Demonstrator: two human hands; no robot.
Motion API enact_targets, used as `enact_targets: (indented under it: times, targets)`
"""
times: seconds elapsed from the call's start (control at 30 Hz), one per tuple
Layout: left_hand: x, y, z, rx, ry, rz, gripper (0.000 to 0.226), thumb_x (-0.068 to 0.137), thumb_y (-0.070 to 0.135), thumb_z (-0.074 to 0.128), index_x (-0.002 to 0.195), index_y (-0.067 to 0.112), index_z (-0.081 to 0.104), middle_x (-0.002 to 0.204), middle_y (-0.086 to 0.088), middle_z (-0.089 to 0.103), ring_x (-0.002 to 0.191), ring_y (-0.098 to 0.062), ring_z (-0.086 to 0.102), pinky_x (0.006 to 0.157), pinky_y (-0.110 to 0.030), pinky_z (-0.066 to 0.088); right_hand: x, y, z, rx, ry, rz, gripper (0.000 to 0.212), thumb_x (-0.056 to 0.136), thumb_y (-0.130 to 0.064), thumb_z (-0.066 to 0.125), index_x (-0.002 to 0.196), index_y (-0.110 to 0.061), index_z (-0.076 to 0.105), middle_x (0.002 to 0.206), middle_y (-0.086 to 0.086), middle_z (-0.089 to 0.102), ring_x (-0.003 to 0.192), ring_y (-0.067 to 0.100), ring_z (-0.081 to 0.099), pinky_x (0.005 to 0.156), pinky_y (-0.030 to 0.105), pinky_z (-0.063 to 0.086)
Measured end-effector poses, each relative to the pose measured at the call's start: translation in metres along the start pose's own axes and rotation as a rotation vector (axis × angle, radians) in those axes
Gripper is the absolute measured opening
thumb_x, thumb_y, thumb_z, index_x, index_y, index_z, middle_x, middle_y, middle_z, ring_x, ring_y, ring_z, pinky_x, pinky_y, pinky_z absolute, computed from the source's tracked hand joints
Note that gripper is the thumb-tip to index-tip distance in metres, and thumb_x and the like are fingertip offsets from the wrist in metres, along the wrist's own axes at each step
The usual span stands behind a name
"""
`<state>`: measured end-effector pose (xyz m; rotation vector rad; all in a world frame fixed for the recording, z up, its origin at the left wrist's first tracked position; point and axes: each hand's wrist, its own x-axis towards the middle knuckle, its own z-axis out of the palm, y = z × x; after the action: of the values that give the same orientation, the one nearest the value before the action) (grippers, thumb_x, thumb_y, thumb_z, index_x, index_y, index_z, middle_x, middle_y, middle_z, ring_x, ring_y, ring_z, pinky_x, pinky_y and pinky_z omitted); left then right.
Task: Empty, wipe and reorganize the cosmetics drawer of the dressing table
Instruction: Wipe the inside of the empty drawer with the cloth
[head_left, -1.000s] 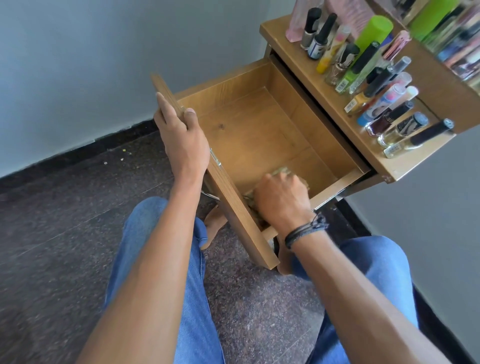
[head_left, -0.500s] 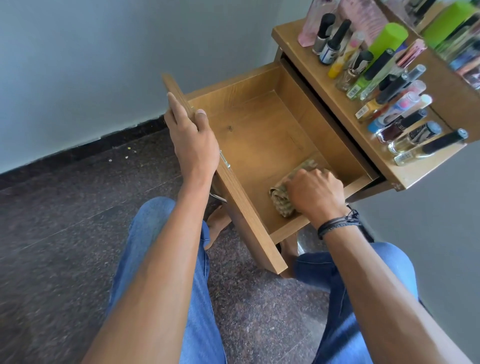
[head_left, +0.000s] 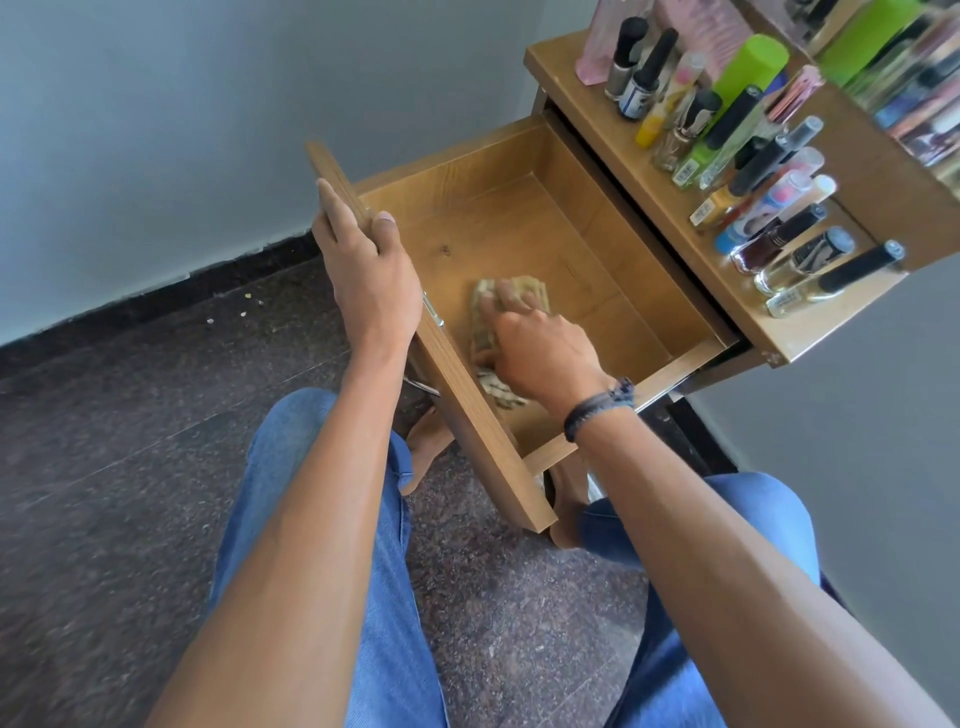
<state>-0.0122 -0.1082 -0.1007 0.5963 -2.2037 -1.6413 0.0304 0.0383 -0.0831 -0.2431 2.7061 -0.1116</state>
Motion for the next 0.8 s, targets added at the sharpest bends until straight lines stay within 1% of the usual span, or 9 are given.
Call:
enact_targets:
  times: [0.13, 0.23, 0.3, 0.33, 0.4, 0.43, 0.57, 0.7, 0.8]
  targets:
    - [0.002, -0.003, 0.0, 0.01, -0.003, 0.012, 0.062, 0.106, 0.022, 0.04, 0.16, 0.007, 0.012, 0.153, -0.009, 0.033, 0.127, -0.017, 0.047, 0.078, 0.006, 0.029, 0.018, -0.005, 0.0, -0.061, 0.014, -0.093, 0.066, 0.105, -0.017, 0.055, 0.161, -0.026, 0.022, 0.171, -0.008, 0.005, 0.153, 0.024, 0.027, 0.108, 0.049, 0.048]
    - [0.003, -0.005, 0.0, 0.018, 0.003, 0.021, 0.062, 0.106, 0.023, 0.04, 0.159, 0.007, 0.012, 0.15, -0.01, 0.035, 0.126, -0.02, 0.048, 0.084, -0.002, 0.031, 0.009, 0.01, 0.01, -0.088, -0.036, -0.184, 0.071, 0.104, -0.012, 0.052, 0.162, -0.033, 0.015, 0.17, -0.016, 0.0, 0.155, 0.018, 0.021, 0.114, 0.047, 0.044]
    - [0.003, -0.005, 0.0, 0.016, 0.004, 0.016, 0.063, 0.106, 0.023, 0.04, 0.16, 0.007, 0.012, 0.15, -0.009, 0.035, 0.126, -0.02, 0.048, 0.088, -0.009, 0.032, -0.003, 0.026, 0.01, -0.067, -0.092, -0.155, 0.066, 0.105, -0.023, 0.053, 0.16, -0.034, 0.019, 0.168, -0.006, 0.021, 0.137, 0.024, 0.052, 0.1, 0.046, 0.055]
    - [0.002, -0.004, 0.0, 0.014, 0.004, 0.013, 0.063, 0.106, 0.023, 0.04, 0.16, 0.007, 0.012, 0.151, -0.008, 0.034, 0.126, -0.019, 0.048, 0.089, -0.009, 0.031, -0.007, 0.036, 0.007, -0.062, -0.118, -0.108, 0.058, 0.106, -0.03, 0.053, 0.158, -0.032, 0.027, 0.158, 0.003, 0.043, 0.116, 0.025, 0.066, 0.088, 0.041, 0.06]
    - [0.001, -0.002, -0.001, 0.013, 0.004, 0.014, 0.062, 0.106, 0.023, 0.04, 0.16, 0.008, 0.011, 0.152, -0.007, 0.033, 0.126, -0.017, 0.047, 0.088, -0.007, 0.032, -0.011, 0.055, -0.004, -0.075, -0.167, 0.023, 0.046, 0.106, -0.039, 0.051, 0.149, -0.023, 0.045, 0.126, 0.01, 0.068, 0.087, 0.021, 0.068, 0.073, 0.029, 0.055]
    - [0.0, -0.001, -0.002, 0.009, 0.003, 0.017, 0.062, 0.106, 0.023, 0.039, 0.16, 0.008, 0.011, 0.152, -0.007, 0.032, 0.125, -0.016, 0.047, 0.086, -0.004, 0.032, -0.012, 0.064, -0.009, -0.071, -0.172, 0.088, 0.045, 0.106, -0.039, 0.051, 0.147, -0.02, 0.048, 0.124, 0.011, 0.069, 0.089, 0.022, 0.067, 0.074, 0.028, 0.052]
    - [-0.003, 0.001, -0.002, -0.007, -0.002, 0.022, 0.061, 0.107, 0.021, 0.039, 0.159, 0.005, 0.011, 0.153, -0.008, 0.031, 0.117, -0.011, 0.046, 0.079, 0.004, 0.033, -0.014, 0.072, -0.021, -0.084, -0.17, 0.226, 0.061, 0.106, -0.035, 0.051, 0.157, -0.011, 0.027, 0.156, 0.016, 0.039, 0.128, 0.039, 0.055, 0.102, 0.045, 0.048]
    - [-0.001, 0.0, 0.0, -0.011, 0.013, 0.027, 0.061, 0.106, 0.019, 0.039, 0.159, 0.004, 0.013, 0.153, -0.01, 0.032, 0.124, -0.018, 0.049, 0.08, 0.004, 0.033, -0.023, 0.052, -0.014, -0.05, -0.264, 0.176, 0.077, 0.103, -0.033, 0.059, 0.158, 0.0, 0.016, 0.161, 0.021, 0.03, 0.136, 0.041, 0.048, 0.109, 0.046, 0.043]
    - [0.001, -0.002, 0.001, -0.013, 0.01, 0.03, 0.061, 0.106, 0.019, 0.039, 0.159, 0.004, 0.013, 0.153, -0.01, 0.032, 0.125, -0.019, 0.05, 0.08, 0.003, 0.033, -0.026, 0.035, -0.001, -0.065, -0.331, 0.087, 0.091, 0.098, -0.017, 0.064, 0.161, -0.003, 0.0, 0.169, 0.02, -0.003, 0.149, 0.045, 0.026, 0.119, 0.049, 0.032]
